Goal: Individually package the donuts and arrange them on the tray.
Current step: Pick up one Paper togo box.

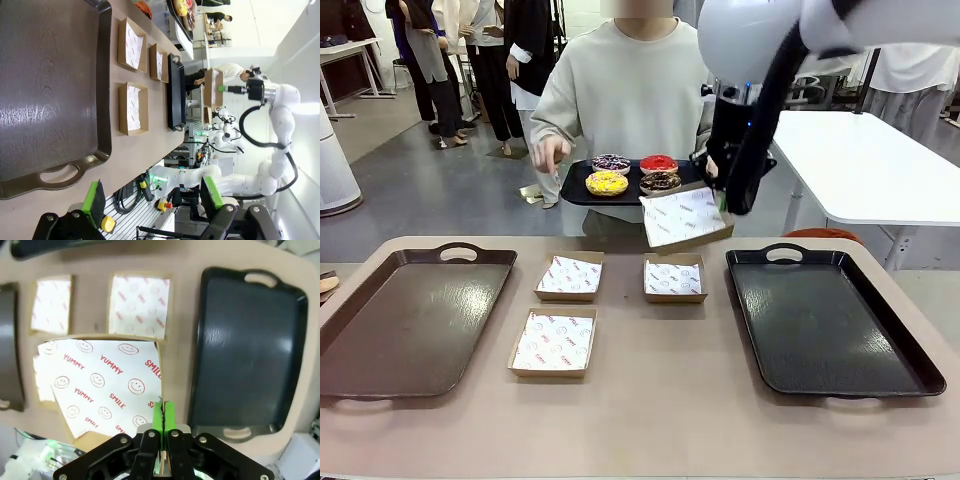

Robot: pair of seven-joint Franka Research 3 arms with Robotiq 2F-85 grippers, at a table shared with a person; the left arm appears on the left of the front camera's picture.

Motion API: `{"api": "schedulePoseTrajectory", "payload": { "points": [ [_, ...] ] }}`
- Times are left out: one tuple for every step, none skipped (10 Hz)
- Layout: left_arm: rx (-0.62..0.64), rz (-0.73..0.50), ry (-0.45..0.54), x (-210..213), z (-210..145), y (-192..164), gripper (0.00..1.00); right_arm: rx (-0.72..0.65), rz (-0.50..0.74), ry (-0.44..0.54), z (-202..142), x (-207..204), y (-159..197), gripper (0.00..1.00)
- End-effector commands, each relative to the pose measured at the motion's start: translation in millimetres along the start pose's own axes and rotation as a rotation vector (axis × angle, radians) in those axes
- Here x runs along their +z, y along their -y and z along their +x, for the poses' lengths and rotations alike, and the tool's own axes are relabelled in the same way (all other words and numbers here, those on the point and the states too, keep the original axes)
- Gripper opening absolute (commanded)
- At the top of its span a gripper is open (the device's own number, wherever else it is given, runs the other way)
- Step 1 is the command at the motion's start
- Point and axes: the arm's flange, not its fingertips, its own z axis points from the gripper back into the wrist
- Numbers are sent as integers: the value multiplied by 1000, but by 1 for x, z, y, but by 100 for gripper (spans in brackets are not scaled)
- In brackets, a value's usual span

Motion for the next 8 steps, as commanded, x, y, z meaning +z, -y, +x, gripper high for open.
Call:
{"api": "schedulePoseTrajectory", "payload": {
  "points": [
    [4,-4,16,0,1,1,100,-21,-44,-51,50,-4,-10,0],
    [4,-4,16,0,1,1,100,-45,-37,-70,68,-11,-4,0],
    [4,-4,16,0,1,1,100,-63,-32,-85,80,-17,2,0],
    [4,-4,16,0,1,1,100,-78,-24,-87,87,-23,9,0],
    [4,-4,16,0,1,1,100,-61,0,-76,86,-27,16,0],
    [4,-4,16,0,1,1,100,-48,-12,-76,79,-31,13,0],
    [4,-4,16,0,1,1,100,-48,-12,-76,79,-31,13,0],
    [4,-4,16,0,1,1,100,-48,-12,-76,79,-31,13,0]
  ]
}}
